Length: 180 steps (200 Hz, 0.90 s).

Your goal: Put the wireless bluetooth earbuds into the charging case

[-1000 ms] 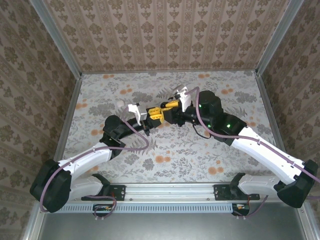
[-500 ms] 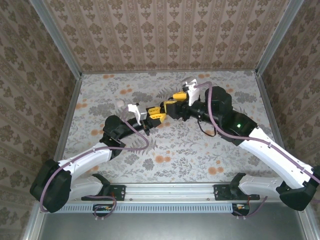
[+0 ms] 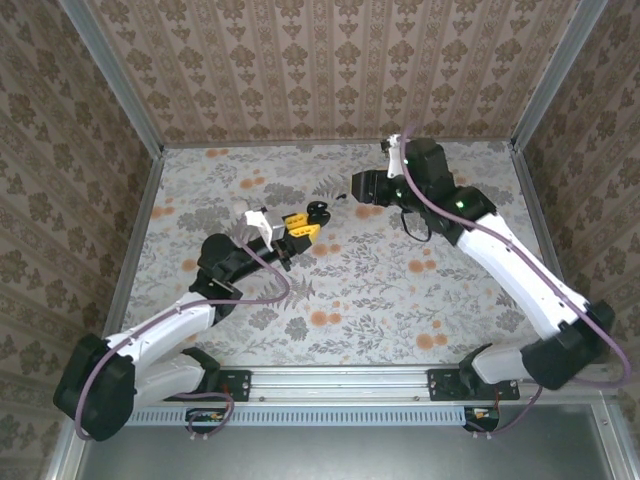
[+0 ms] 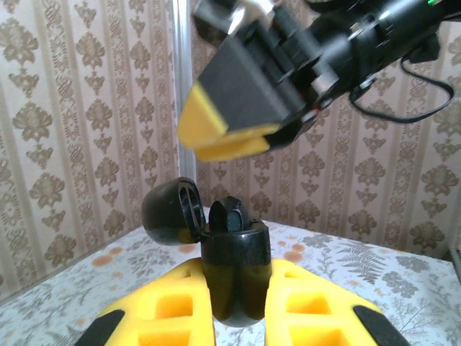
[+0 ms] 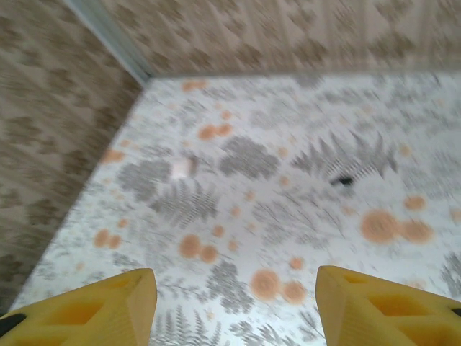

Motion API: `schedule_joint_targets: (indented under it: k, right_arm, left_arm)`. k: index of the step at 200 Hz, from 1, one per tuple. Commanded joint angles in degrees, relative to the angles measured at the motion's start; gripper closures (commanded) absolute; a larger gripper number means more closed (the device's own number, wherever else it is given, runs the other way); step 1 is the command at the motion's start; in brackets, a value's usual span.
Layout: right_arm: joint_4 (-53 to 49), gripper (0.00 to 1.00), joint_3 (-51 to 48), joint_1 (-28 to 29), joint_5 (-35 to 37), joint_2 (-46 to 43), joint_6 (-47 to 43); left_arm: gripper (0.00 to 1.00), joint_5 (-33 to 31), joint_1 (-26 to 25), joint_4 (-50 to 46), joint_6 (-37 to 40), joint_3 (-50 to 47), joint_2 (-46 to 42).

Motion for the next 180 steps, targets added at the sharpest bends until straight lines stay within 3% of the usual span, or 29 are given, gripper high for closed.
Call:
schedule_joint_targets:
  k: [1, 109, 180]
  right_arm:
    - [-7.1, 0.4, 3.9, -2.2, -0.1, 6.7, 2.8]
    - [-11.0, 0.54, 26.9, -4.5, -2.6, 42.6, 9.1]
    - [-17.1, 0.59, 40.8, -4.5, 1.8, 56.9, 10.1]
  left_arm:
    - [1.0, -1.2, 1.3, -1.3, 1.3, -1.2, -1.3]
    - [1.0, -0.1, 5.7, -0.3, 1.0, -3.9, -0.5]
    - [1.0, 0.8, 6.3, 3.5, -0.4, -4.4, 2.9]
